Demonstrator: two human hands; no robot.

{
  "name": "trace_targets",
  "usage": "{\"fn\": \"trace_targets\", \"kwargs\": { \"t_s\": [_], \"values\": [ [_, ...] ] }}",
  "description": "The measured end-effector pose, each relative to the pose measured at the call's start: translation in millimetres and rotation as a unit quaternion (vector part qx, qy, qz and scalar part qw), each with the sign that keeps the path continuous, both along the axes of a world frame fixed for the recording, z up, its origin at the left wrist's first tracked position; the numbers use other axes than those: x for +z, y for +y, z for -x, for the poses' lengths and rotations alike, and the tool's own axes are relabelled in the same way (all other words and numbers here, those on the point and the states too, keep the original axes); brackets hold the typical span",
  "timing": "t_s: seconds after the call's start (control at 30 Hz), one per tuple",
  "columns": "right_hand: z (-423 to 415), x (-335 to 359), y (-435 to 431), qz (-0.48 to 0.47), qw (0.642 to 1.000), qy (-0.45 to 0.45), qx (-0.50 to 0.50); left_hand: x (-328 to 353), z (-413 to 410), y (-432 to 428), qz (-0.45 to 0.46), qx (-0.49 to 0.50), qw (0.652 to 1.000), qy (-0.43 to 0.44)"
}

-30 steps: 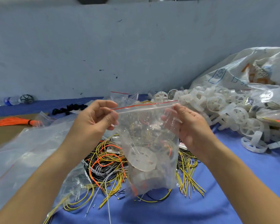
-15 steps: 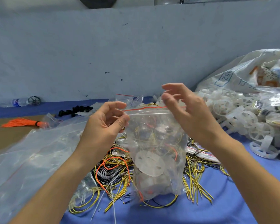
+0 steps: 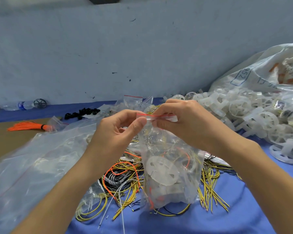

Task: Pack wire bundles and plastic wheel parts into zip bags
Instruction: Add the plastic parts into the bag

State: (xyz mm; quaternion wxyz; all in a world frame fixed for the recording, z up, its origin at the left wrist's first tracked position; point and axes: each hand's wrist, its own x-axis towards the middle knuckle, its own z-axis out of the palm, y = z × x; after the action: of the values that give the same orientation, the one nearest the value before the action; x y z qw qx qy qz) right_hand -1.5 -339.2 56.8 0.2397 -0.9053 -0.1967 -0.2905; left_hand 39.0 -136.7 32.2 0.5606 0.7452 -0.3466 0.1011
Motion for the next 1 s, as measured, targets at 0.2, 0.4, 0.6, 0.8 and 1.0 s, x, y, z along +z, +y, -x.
{"fn": "trace_targets", "kwargs": {
  "t_s": [0.2,0.4,0.6,0.8,1.0],
  "values": [
    [0.8,-0.4,2.9,-0.001,1.000,-0.006,0.008,-2.4,-2.0,0.3,-0.006,0.007,1.000,0.011],
    [1.8,0.0,-2.1,-0.018,1.000,0.010,0.001,-1.6,-3.8,1.8,-0.006,0.003,1.000,0.018],
    [1.5,0.2,-3.0,-0.021,1.000,0.014,-0.002,-0.7,-2.7,2.0,-0.011,0.004,0.999,0.040],
    [2.0,-1.2,3.6,0.003,1.000,-0.027,0.007,5.9,1.0,-5.2,-0.022,-0.003,0.999,0.034],
    [0.7,-0.2,-5.2,-0.018,1.000,0.010,-0.002,7.3,0.4,2.8,-0.033,0.018,0.999,0.019]
  ]
}}
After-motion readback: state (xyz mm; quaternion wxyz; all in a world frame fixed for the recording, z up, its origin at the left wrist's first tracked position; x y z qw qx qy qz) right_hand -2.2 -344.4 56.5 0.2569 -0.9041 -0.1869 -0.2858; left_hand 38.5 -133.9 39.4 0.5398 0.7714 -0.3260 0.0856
